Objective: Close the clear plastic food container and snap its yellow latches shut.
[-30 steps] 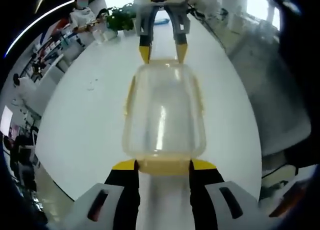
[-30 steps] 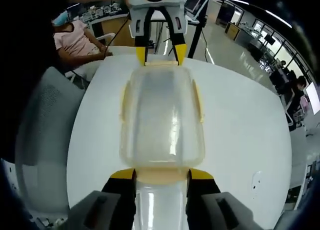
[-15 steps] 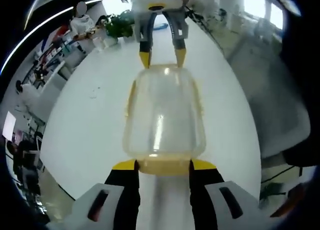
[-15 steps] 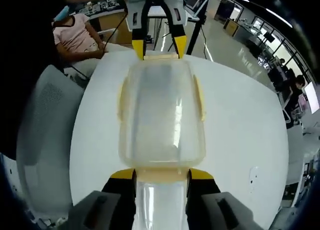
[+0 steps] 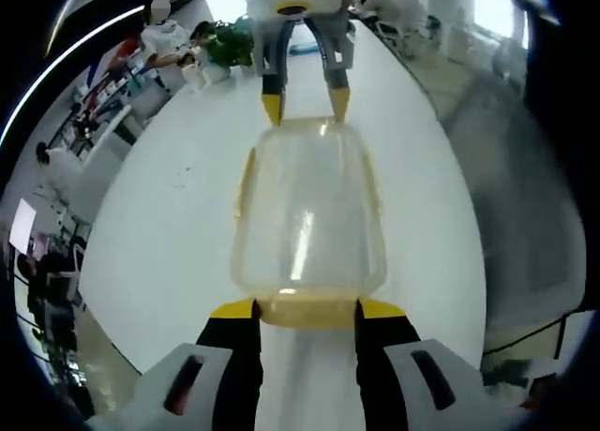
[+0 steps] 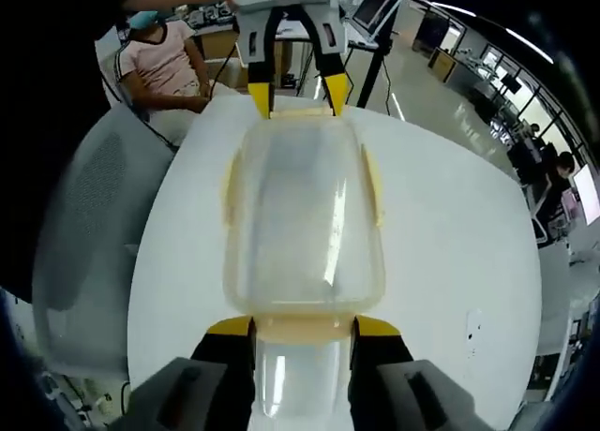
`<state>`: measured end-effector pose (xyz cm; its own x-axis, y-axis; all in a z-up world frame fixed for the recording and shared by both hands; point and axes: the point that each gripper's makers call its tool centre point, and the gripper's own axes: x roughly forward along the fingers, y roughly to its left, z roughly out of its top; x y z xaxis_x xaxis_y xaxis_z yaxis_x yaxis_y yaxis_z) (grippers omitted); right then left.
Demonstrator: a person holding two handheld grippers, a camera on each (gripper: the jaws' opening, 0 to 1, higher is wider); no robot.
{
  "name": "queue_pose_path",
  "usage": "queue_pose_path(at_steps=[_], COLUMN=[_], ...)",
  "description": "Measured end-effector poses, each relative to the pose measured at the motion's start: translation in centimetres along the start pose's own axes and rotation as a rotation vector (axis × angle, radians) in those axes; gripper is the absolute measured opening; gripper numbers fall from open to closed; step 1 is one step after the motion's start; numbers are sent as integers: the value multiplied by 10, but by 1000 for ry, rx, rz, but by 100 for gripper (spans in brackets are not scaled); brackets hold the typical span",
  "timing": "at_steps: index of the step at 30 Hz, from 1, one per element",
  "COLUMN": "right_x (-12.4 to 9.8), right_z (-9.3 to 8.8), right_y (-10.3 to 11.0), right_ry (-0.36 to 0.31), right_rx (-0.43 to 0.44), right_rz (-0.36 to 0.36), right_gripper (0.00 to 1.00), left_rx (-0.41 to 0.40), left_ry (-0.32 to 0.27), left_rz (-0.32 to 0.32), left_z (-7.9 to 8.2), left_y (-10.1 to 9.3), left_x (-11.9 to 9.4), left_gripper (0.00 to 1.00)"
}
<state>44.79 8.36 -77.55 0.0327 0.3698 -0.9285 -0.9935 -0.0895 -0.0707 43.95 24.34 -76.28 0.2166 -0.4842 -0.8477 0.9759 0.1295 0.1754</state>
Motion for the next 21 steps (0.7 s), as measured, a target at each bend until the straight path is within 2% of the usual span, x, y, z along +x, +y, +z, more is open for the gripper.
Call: queue_pose_path(at_steps=[12, 21], right_x=[-3, -8], right_z=[-34, -47], right_y=[-5, -5], right_ry=[-7, -15], right_rx=[18, 17], right_rz=[-9, -3], right_gripper=[36, 36], left_rx=[21, 12], left_ry=[26, 46], left_rz=[3, -7], left_z=[25, 36], left_y=[6, 5], left_x=[20, 30], left_gripper=[35, 35])
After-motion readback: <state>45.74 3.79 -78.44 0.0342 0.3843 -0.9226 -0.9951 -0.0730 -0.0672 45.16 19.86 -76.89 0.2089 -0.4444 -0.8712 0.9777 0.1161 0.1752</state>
